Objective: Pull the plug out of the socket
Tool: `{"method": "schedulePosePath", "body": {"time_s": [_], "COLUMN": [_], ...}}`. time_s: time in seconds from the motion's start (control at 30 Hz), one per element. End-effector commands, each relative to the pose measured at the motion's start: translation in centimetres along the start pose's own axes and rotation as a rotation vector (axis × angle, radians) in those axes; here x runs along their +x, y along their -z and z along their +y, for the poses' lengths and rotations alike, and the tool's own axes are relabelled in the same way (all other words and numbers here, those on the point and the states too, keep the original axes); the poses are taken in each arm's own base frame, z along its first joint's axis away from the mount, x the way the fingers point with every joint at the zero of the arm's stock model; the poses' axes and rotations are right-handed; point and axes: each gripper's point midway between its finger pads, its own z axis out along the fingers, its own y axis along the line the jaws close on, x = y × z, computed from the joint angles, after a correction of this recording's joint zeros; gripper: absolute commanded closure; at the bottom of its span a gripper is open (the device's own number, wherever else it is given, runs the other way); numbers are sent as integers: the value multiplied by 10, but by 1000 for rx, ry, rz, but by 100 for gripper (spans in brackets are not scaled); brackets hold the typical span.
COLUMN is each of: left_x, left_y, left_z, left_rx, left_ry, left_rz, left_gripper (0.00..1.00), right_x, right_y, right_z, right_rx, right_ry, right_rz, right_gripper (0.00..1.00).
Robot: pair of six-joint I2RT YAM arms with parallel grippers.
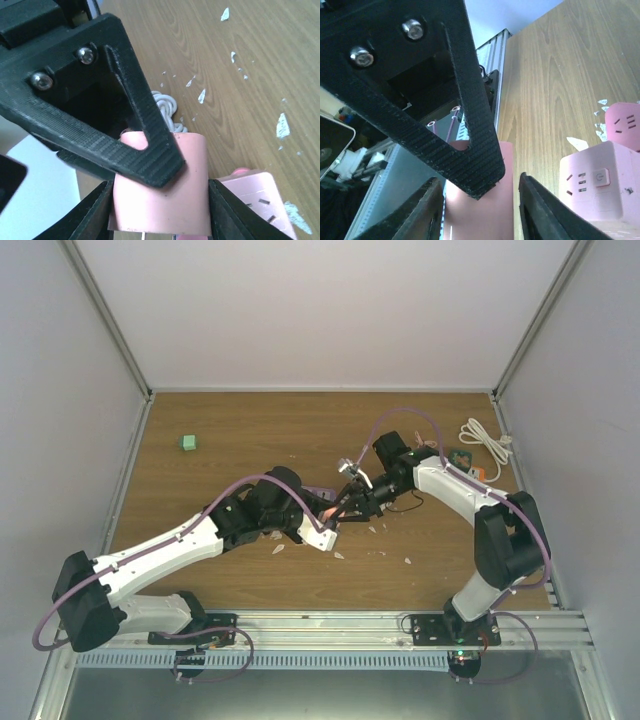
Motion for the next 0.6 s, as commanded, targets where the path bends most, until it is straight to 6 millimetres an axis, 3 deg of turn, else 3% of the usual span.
{"method": "schedulePosePath", "body": {"time_s": [0.0,0.1,0.17,0.33,0.57], "left_x": [-15,-9,0,31,105], "left_y": [10,14,17,25,48], "left_z": [2,1,2,9,41], "left_rx": [6,10,8,-8,-119], "left_ry": [63,118,167,311,553], "left_rz": [-66,-60,-52,-24,38], "left_gripper": [70,72,73,73,73], "right_x": [-14,-19,-22,-26,-25], "right_y": [6,16,23,34,44], "right_z": [0,-2,-5,-10,-19], "right_rx": [-5,22,53,153,323], "right_ry": [51,66,80,140,225], "right_rz": [-35,-54,-61,-56,-26], "right_gripper": [45,25,18,12,9]}}
